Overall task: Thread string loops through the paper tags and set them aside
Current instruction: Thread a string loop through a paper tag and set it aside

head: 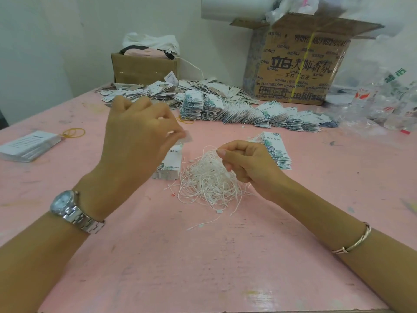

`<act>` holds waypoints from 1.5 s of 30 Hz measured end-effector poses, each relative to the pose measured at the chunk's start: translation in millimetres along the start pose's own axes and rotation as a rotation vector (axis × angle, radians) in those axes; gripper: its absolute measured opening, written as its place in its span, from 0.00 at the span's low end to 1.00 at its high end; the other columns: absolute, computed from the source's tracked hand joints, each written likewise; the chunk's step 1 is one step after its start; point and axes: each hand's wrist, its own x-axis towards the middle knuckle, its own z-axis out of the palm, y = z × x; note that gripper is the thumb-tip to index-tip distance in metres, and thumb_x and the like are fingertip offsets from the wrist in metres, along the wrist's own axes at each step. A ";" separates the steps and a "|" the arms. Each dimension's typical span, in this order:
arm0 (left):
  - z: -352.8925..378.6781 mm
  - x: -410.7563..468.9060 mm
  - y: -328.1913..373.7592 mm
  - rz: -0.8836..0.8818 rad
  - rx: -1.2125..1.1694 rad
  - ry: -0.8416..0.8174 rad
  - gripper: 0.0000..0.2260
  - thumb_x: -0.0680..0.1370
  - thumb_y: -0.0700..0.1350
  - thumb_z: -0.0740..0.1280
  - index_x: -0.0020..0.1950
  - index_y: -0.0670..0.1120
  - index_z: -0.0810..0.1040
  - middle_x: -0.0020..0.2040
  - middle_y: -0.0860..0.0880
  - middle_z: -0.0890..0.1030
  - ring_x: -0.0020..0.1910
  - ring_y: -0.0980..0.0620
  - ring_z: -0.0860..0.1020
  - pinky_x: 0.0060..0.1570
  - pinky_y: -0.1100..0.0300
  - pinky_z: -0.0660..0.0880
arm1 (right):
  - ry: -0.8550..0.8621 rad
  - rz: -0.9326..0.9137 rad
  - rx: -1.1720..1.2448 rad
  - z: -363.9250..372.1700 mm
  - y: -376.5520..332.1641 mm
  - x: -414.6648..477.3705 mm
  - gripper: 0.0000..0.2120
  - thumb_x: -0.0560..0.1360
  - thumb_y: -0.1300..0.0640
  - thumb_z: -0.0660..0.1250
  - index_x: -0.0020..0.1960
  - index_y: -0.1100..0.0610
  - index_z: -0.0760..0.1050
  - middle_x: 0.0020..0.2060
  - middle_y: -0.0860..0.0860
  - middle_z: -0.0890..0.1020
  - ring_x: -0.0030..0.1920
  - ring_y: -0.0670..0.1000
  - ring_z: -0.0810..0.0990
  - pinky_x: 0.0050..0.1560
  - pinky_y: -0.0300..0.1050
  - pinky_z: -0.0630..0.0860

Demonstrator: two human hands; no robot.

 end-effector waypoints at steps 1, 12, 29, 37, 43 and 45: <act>-0.4 0.2 1.3 0.032 -0.011 0.087 0.09 0.79 0.51 0.68 0.46 0.49 0.86 0.45 0.51 0.84 0.42 0.44 0.78 0.47 0.50 0.61 | -0.004 -0.011 0.004 0.7 -0.6 -0.3 0.03 0.76 0.62 0.69 0.44 0.60 0.79 0.26 0.51 0.77 0.19 0.44 0.60 0.21 0.33 0.57; 15.8 -8.6 27.3 0.455 0.052 0.295 0.11 0.77 0.42 0.71 0.34 0.46 0.80 0.37 0.52 0.81 0.35 0.47 0.79 0.41 0.53 0.64 | -0.029 -0.149 0.117 7.1 -5.5 -5.9 0.03 0.78 0.61 0.65 0.46 0.57 0.74 0.32 0.48 0.80 0.22 0.44 0.57 0.23 0.33 0.56; 40.0 -18.9 -82.6 -0.553 0.409 -0.572 0.33 0.74 0.72 0.56 0.53 0.44 0.82 0.47 0.41 0.80 0.51 0.40 0.76 0.58 0.48 0.66 | 0.129 -0.049 0.031 1.8 6.5 3.5 0.02 0.75 0.65 0.71 0.43 0.62 0.80 0.21 0.45 0.68 0.22 0.44 0.58 0.22 0.33 0.57; 47.8 -22.4 -96.7 -0.667 0.304 -0.649 0.29 0.74 0.71 0.60 0.36 0.45 0.79 0.32 0.47 0.76 0.32 0.49 0.70 0.50 0.50 0.61 | 0.140 -0.036 0.011 -0.2 5.5 3.6 0.01 0.75 0.65 0.71 0.45 0.63 0.80 0.21 0.45 0.68 0.21 0.44 0.58 0.22 0.34 0.57; 51.6 -22.6 -106.3 -0.738 0.240 -0.618 0.30 0.73 0.70 0.62 0.34 0.42 0.77 0.31 0.46 0.75 0.30 0.49 0.70 0.46 0.53 0.64 | 0.131 -0.031 0.010 0.5 5.3 3.2 0.01 0.75 0.64 0.71 0.44 0.61 0.80 0.21 0.45 0.69 0.21 0.44 0.58 0.22 0.34 0.57; 53.1 -22.0 -109.9 -0.773 0.166 -0.636 0.29 0.74 0.69 0.64 0.38 0.41 0.79 0.32 0.45 0.76 0.32 0.47 0.72 0.47 0.52 0.69 | 0.129 -0.032 0.011 0.6 5.4 3.0 0.02 0.75 0.64 0.71 0.43 0.61 0.80 0.21 0.45 0.68 0.22 0.45 0.58 0.23 0.35 0.57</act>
